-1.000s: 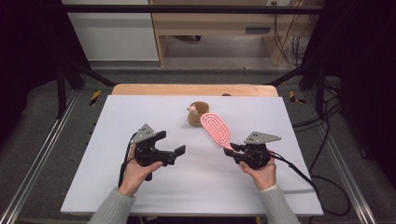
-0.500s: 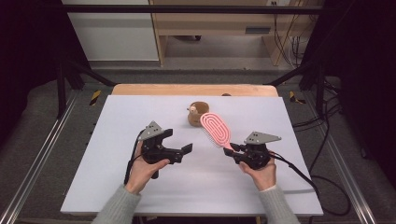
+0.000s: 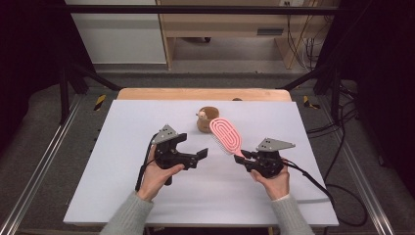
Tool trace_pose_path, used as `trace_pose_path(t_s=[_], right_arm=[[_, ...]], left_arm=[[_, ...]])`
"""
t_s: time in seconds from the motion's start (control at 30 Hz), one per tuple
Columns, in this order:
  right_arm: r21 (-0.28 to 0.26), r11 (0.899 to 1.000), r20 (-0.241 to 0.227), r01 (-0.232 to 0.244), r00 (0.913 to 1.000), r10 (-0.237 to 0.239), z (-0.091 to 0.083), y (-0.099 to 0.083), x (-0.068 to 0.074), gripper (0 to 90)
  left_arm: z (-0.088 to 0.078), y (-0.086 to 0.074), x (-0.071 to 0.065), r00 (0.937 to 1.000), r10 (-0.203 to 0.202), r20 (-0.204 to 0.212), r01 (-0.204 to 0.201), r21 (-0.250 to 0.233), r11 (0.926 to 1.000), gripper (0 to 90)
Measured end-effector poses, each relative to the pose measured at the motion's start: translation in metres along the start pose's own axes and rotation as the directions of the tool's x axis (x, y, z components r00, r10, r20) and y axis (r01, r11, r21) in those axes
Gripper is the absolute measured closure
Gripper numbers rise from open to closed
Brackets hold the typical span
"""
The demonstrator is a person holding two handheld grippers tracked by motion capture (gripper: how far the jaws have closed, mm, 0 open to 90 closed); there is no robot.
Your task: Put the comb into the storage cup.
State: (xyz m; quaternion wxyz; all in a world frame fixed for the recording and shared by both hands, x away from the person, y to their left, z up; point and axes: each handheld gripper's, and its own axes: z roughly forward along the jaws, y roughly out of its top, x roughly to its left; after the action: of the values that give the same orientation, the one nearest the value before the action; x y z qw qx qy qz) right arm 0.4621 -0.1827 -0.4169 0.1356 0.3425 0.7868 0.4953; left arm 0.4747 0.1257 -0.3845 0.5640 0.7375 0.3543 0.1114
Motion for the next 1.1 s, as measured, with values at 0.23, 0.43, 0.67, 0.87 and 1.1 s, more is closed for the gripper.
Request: trace_pose_path(t_s=[0.23, 0.43, 0.67, 0.87, 1.1], right_arm=[[0.001, 1.0, -0.003, 0.003, 1.0, -0.003, 0.0, 0.0, 0.0, 69.8], [-0.001, 1.0, -0.004, 0.006, 1.0, -0.006, 0.0, 0.0, 0.001, 69.8], [-0.006, 1.0, -0.002, 0.009, 1.0, -0.009, -0.001, 0.0, 0.001, 69.8], [-0.012, 1.0, -0.006, 0.015, 0.9999, -0.015, -0.001, 0.001, 0.002, 69.8], [-0.019, 1.0, -0.007, 0.02, 0.9998, -0.02, -0.001, 0.002, 0.003, 69.8]], left_arm=[[0.005, 0.004, -0.003, 1.0, 0.0, 0.004, 0.0, 0.001, 1.0, 0.0], [0.011, 0.007, -0.007, 0.9999, -0.001, 0.011, 0.001, 0.003, 1.0, 0.0], [0.02, 0.009, -0.013, 0.9998, -0.004, 0.018, 0.004, 0.007, 1.0, 0.0], [0.027, 0.012, -0.017, 0.9998, -0.011, 0.018, 0.011, 0.011, 0.9999, 0.0], [0.034, 0.015, -0.021, 0.9996, -0.022, 0.019, 0.022, 0.007, 0.9997, 0.0]])
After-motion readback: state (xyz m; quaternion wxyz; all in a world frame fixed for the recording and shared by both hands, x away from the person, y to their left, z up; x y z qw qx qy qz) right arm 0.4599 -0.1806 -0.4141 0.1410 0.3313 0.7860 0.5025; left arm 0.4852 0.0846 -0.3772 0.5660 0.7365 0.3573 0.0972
